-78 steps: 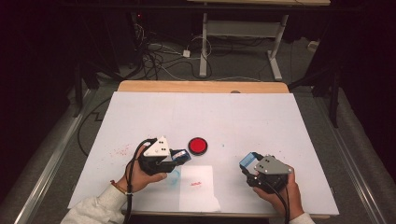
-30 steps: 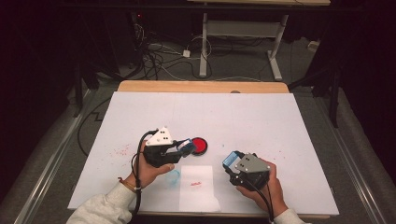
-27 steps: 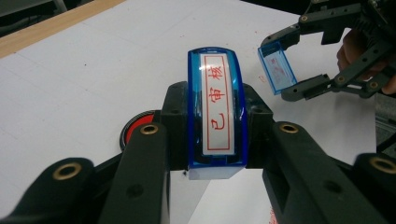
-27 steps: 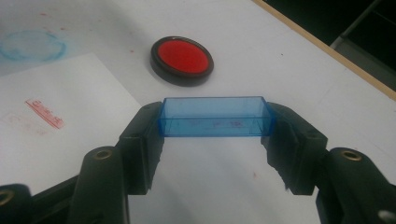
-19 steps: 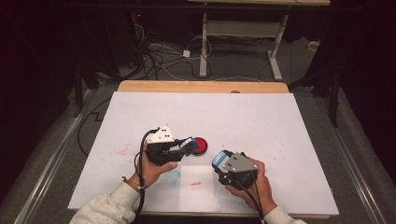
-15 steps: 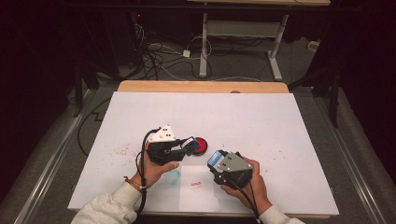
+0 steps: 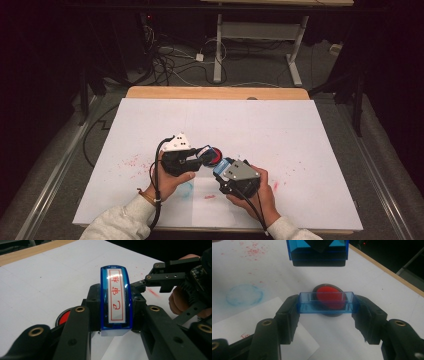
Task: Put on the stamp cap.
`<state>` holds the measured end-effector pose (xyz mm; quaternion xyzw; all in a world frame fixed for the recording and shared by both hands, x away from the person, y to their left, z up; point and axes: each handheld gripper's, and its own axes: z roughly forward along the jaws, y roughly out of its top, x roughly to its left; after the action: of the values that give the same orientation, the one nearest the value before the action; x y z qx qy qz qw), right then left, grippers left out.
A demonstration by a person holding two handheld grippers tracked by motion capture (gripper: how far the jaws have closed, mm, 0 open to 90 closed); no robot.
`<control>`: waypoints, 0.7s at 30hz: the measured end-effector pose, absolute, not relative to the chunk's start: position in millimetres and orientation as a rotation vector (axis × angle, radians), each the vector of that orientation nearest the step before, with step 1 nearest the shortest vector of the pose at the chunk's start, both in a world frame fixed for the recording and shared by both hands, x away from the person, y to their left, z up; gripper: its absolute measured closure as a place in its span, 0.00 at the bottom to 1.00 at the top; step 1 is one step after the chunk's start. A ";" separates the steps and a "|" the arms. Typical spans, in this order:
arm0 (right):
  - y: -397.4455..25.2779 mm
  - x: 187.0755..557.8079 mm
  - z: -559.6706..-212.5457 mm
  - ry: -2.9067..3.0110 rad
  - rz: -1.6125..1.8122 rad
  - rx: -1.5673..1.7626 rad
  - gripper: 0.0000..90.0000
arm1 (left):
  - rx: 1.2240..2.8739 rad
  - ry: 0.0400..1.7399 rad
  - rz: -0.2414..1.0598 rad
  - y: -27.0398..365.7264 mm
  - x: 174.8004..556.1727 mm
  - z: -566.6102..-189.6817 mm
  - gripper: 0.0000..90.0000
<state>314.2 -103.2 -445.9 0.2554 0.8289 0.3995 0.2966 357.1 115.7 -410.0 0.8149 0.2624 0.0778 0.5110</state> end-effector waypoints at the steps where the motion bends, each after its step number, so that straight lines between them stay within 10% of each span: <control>1: -102.2 314.6 -445.8 2.200 1.066 0.682 0.45 | 1.962 0.632 0.186 115.0 357.3 -410.3 0.75; 21: -92.4 321.8 -441.6 2.160 1.104 0.730 0.45 | 1.938 0.648 0.167 105.3 360.0 -415.7 0.75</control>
<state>321.8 -92.4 -441.6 0.2749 0.8136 0.4159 0.2994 360.0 105.3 -415.7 0.8080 0.2700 0.0698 0.5190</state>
